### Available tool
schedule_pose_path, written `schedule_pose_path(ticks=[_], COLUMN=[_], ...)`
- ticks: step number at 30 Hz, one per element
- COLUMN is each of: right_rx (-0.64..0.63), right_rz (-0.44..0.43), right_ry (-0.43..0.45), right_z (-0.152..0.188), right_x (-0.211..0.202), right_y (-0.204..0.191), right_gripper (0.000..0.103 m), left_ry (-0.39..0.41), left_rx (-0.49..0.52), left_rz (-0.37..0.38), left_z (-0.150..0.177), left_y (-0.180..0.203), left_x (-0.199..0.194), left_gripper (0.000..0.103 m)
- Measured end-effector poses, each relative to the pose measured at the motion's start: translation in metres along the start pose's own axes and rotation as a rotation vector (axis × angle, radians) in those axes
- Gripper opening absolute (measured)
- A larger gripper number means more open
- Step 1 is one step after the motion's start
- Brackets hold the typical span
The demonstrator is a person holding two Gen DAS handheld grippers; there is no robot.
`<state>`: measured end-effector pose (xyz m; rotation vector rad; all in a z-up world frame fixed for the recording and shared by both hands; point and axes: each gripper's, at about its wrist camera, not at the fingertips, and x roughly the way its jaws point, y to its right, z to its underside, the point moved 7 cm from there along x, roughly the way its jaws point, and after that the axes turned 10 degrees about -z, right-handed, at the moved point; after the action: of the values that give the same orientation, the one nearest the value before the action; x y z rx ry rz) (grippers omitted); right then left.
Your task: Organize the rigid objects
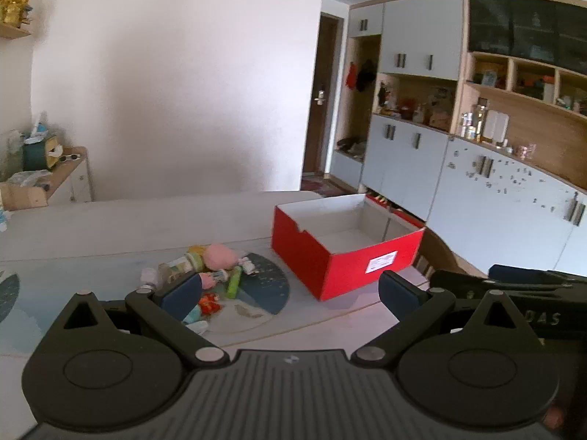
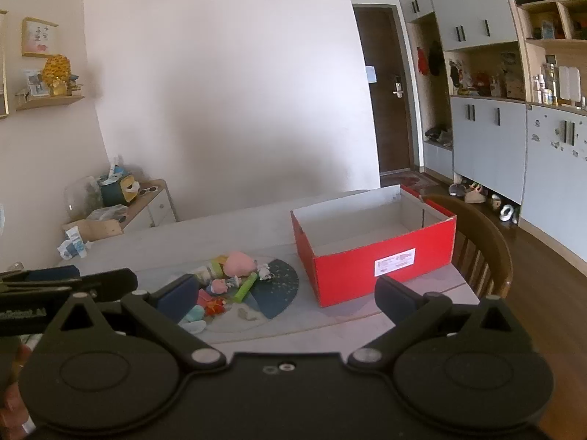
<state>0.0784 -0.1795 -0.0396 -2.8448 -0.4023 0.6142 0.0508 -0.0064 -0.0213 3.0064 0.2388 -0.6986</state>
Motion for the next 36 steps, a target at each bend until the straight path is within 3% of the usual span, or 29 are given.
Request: schedule_pose_path(ticks=[11,18,23,28,36], right_rx=[-0.032,-0.05,-0.062,-0.042,-0.043], right_rz=[-0.043,-0.059,-0.069,-0.071,-0.07], right_ry=[-0.026,-0.061,-0.11,-0.171,-0.256], right_z=[-0.002,-0.003,0.001,0.007,0.016], right_x=[0.017,0.049,0.081,0.116,0.172], right_y=[-0.013,-0.025,-0.034,-0.042,-0.056], right_gripper=[0.102,0.102,0.102,0.1,0.097], left_ry=[-0.054,-0.067,-0.074,-0.073,-0.14], left_rx=[-0.065,-0.069,-0.082,-0.032,0.053], left_rz=[-0.064,-0.102,-0.07,-0.068,-0.033], left_z=[0.006,0.003,0.001,0.012,0.044], left_y=[-0.028,-0.053,-0.083,-0.107,-0.133], left_x=[0.013,0.033,0.062,0.094,0.146], left_gripper=[0.103,0.103,0.103,0.103,0.103])
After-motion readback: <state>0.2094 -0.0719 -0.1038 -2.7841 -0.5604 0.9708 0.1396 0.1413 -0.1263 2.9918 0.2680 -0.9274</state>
